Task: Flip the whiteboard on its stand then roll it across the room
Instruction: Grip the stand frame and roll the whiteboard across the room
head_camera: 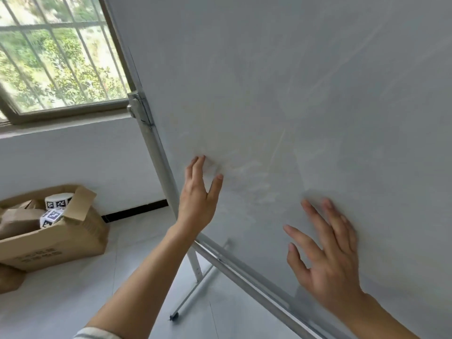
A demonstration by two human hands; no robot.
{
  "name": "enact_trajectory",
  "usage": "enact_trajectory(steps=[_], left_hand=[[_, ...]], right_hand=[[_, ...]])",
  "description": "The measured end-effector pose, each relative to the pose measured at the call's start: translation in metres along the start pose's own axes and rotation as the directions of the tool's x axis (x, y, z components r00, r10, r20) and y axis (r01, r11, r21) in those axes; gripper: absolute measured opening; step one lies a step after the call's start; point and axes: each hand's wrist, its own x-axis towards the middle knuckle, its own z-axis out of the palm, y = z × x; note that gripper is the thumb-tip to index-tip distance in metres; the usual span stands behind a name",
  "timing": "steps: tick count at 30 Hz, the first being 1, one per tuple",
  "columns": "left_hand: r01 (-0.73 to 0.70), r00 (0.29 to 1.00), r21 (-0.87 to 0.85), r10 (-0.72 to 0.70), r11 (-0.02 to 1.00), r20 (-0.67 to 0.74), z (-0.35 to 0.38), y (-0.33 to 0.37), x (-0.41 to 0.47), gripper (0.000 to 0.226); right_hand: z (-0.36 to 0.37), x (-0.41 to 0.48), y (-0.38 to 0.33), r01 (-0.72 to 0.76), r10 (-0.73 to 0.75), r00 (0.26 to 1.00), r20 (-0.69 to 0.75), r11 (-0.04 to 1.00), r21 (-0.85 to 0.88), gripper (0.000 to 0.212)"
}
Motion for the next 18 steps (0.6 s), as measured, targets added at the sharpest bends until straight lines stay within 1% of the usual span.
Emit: enact_trajectory(steps=[3,6,8,10,12,15,16,17,18], left_hand=[[0.015,1.000,-0.052,-0.015,0.999,0.007,0.013,-0.007,0.037,0.052],[0.114,0.990,-0.101,-0.121,0.988,-0.066,0.014,-0.029,0.077,0.043],[0.170,0.974,-0.137,-0.187,0.976,-0.125,0.009,-0.048,0.106,0.043],[0.176,0.968,-0.187,-0.205,0.966,-0.147,0.004,-0.062,0.139,0.048],[0.144,0.977,-0.255,-0.178,0.956,-0.114,0.002,-0.069,0.174,0.055],[0.043,0.998,-0.354,-0.054,0.934,-0.021,0.004,-0.069,0.227,0.063],[0.017,1.000,-0.390,-0.008,0.921,0.025,0.006,-0.068,0.243,0.065],[0.001,0.996,-0.420,0.034,0.908,0.076,0.008,-0.067,0.259,0.067],[-0.004,0.990,-0.442,0.066,0.897,0.124,0.011,-0.066,0.274,0.069]], right_hand=[[0.019,0.013,0.020,-0.042,0.041,0.998,-0.040,0.998,-0.047,0.023],[0.035,0.024,0.037,-0.090,0.086,0.995,-0.046,0.991,-0.103,0.025],[0.045,0.029,0.045,-0.139,0.133,0.990,-0.052,0.982,-0.127,0.026],[0.055,0.034,0.050,-0.202,0.195,0.979,-0.058,0.967,-0.155,0.027],[0.067,0.040,0.052,-0.267,0.258,0.963,-0.077,0.949,-0.167,0.029],[0.089,0.051,0.047,-0.381,0.367,0.922,-0.124,0.915,-0.128,0.030],[0.098,0.054,0.043,-0.446,0.432,0.892,-0.134,0.889,-0.100,0.032],[0.108,0.057,0.037,-0.535,0.524,0.841,-0.132,0.843,-0.059,0.036],[0.119,0.060,0.029,-0.635,0.630,0.767,-0.118,0.772,-0.005,0.042]])
